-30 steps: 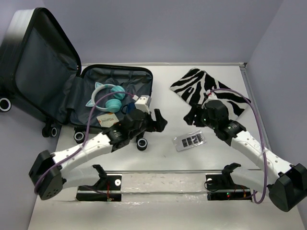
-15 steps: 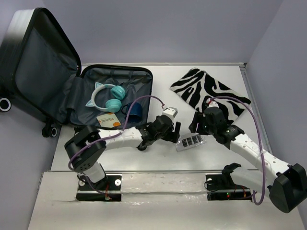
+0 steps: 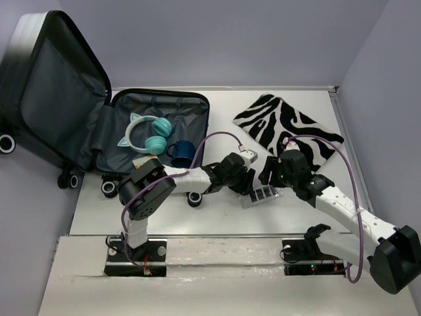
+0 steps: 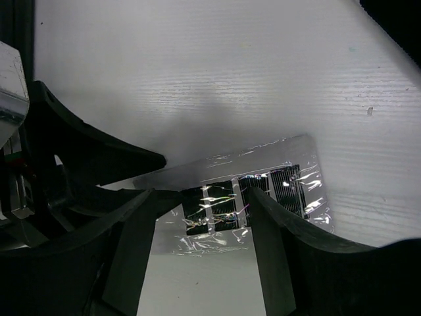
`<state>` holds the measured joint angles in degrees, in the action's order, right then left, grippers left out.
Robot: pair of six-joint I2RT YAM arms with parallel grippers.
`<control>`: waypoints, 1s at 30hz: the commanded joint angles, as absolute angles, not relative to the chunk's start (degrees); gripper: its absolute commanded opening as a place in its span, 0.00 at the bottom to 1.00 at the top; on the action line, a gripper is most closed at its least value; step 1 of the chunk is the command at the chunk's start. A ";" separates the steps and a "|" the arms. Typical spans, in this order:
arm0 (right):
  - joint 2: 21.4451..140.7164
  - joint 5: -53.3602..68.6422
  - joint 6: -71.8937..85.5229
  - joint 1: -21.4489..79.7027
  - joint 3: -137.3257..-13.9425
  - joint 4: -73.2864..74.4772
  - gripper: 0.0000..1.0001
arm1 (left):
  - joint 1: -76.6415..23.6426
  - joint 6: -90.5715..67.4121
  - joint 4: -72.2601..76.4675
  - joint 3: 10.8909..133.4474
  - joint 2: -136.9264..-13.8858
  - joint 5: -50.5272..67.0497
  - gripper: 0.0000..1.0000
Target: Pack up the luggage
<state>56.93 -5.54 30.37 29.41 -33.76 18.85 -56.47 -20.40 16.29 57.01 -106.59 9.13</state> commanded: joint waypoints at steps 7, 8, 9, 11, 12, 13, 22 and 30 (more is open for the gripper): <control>57.83 -5.71 29.27 29.97 -35.16 15.29 0.63 | -56.16 -18.19 12.48 52.74 -107.05 13.01 0.43; 57.75 -5.63 29.35 29.97 -35.24 15.12 0.63 | -56.16 -18.28 12.48 52.39 -107.05 13.09 0.39; 57.74 -5.71 29.36 29.97 -35.16 15.20 0.63 | -56.16 -18.28 12.48 51.95 -106.88 13.10 0.37; 57.22 -5.80 29.44 29.97 -34.98 15.29 0.63 | -56.16 -17.76 12.39 50.72 -106.27 12.14 0.32; 57.13 -5.89 29.44 29.97 -34.98 15.21 0.63 | -56.16 -17.58 12.48 50.19 -105.91 11.69 0.28; 56.78 -5.89 29.44 29.97 -34.98 15.21 0.63 | -56.16 -17.40 12.65 49.40 -105.13 11.60 0.26; 57.30 -6.24 29.44 29.44 -36.04 15.21 0.64 | -56.08 -18.45 14.06 46.85 -102.40 11.87 0.06; 55.37 -7.12 29.62 29.44 -35.51 15.29 0.64 | -54.23 -22.58 16.17 46.23 -88.17 12.31 0.06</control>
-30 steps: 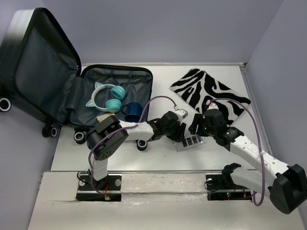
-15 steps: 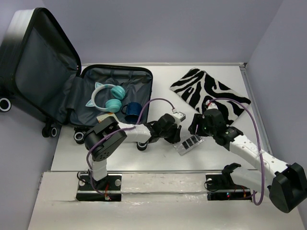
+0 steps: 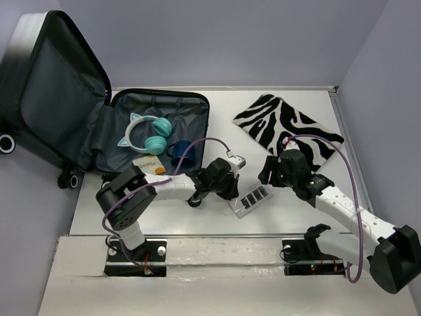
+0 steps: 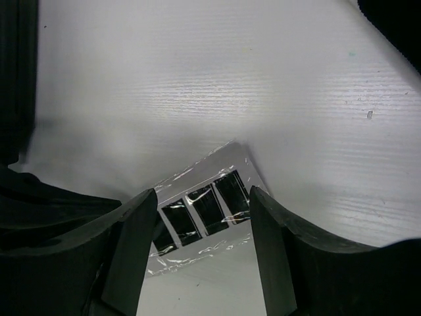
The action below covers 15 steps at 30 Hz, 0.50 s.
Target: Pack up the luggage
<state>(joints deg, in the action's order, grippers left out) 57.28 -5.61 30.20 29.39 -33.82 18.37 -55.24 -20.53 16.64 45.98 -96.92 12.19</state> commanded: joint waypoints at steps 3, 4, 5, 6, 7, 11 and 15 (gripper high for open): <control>55.37 -6.42 30.06 29.44 -35.16 15.21 0.66 | -53.62 -23.64 15.56 46.67 -82.91 11.26 0.06; 55.55 -6.07 30.15 29.44 -35.07 15.21 0.70 | -53.18 -23.99 15.56 46.50 -81.66 11.16 0.06; 55.55 -5.46 30.32 29.44 -34.89 15.03 0.70 | -52.83 -24.34 15.56 46.41 -80.61 11.16 0.06; 55.55 -4.67 30.50 29.44 -34.46 14.59 0.74 | -51.69 -25.04 15.64 46.32 -78.51 11.16 0.06; 55.55 -4.31 30.67 29.44 -34.19 14.33 0.76 | -51.16 -25.31 15.82 46.14 -77.53 11.16 0.06; 53.19 -4.04 31.11 29.44 -33.49 13.19 0.81 | -48.70 -26.72 15.91 46.14 -72.88 9.67 0.06; 50.81 -4.48 30.68 29.44 -33.75 12.92 0.83 | -47.20 -26.98 14.07 46.85 -69.97 7.83 0.06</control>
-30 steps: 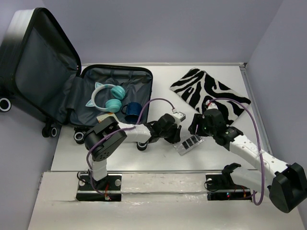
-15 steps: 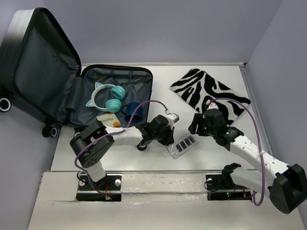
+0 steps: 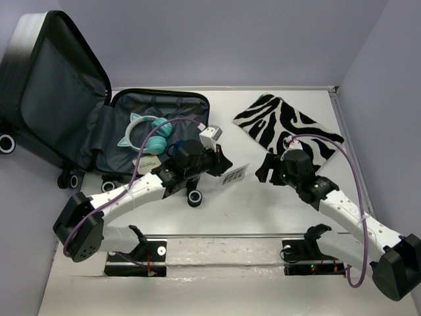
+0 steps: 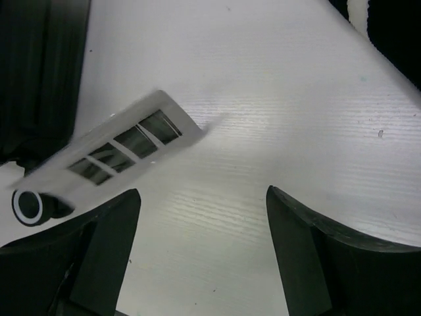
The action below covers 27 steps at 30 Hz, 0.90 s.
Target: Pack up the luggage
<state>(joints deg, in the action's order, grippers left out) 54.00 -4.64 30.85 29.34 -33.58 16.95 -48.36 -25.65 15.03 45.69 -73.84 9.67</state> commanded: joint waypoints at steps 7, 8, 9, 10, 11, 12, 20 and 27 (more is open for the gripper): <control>53.43 0.95 29.36 29.44 -33.49 9.15 0.84 | -41.93 -27.77 10.04 48.68 -63.02 4.57 0.06; 54.57 5.40 28.83 29.44 -33.40 7.92 0.85 | -41.84 -27.51 9.41 48.78 -62.50 3.61 0.06; 56.15 6.93 28.48 29.44 -34.18 6.61 0.89 | -41.84 -27.51 8.97 48.78 -62.32 3.52 0.06; 60.43 8.16 27.87 29.44 -34.97 6.59 0.90 | -41.92 -27.51 8.01 48.61 -62.31 2.91 0.06; 62.64 9.13 27.69 29.44 -35.76 6.50 0.91 | -41.84 -27.68 7.65 48.26 -61.97 2.55 0.06; 64.75 9.75 27.60 29.44 -36.64 4.76 0.92 | -41.84 -27.86 7.47 47.82 -61.70 2.37 0.06; 76.72 7.40 32.95 41.88 -37.62 -0.43 0.90 | -41.84 -28.39 3.17 44.21 -56.00 -3.15 0.06; 80.05 6.50 54.01 50.70 -27.45 -22.18 0.85 | -41.84 -27.07 -2.28 46.58 -50.37 -2.64 0.06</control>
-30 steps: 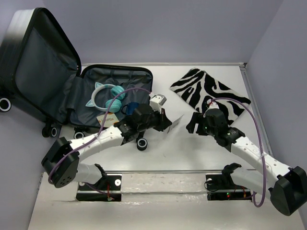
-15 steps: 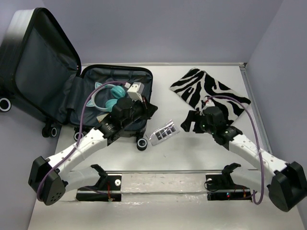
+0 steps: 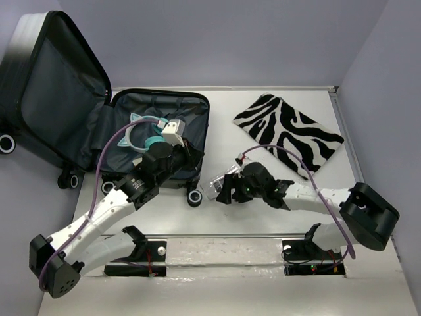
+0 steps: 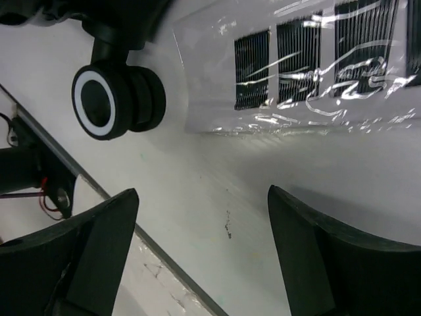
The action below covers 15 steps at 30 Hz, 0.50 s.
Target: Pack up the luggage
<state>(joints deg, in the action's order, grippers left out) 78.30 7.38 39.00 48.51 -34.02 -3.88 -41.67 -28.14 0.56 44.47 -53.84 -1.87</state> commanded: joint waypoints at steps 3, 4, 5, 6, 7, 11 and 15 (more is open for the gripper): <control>83.66 5.98 59.31 51.33 -24.70 -31.18 0.80 | -41.84 -26.54 -4.30 47.55 -48.34 -3.34 0.06; 86.20 6.06 61.85 51.33 -24.44 -32.94 0.78 | -41.84 -26.46 -5.09 47.81 -47.47 -3.95 0.06; 87.44 5.89 63.01 51.33 -24.26 -34.87 0.76 | -41.92 -26.37 -5.45 47.90 -47.03 -4.22 0.06; 88.58 5.37 64.15 51.33 -24.17 -37.76 0.71 | -41.84 -26.28 -5.71 47.99 -46.67 -4.48 0.06; 89.72 5.01 66.25 51.33 -24.08 -38.84 0.69 | -41.84 -26.19 -6.41 47.99 -46.23 -4.83 0.06; 93.77 1.59 71.53 51.33 -22.68 -43.94 0.60 | -41.92 -25.67 -8.08 48.60 -44.21 -5.89 0.09; 96.41 -3.60 76.02 51.33 -21.10 -47.89 0.50 | -41.84 -24.79 -9.67 49.48 -42.02 -7.56 0.17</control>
<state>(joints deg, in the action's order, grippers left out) 94.08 4.03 69.52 50.74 -23.57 -41.93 -41.67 -26.79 -8.32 46.19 -44.36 -5.78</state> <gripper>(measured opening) 0.514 0.145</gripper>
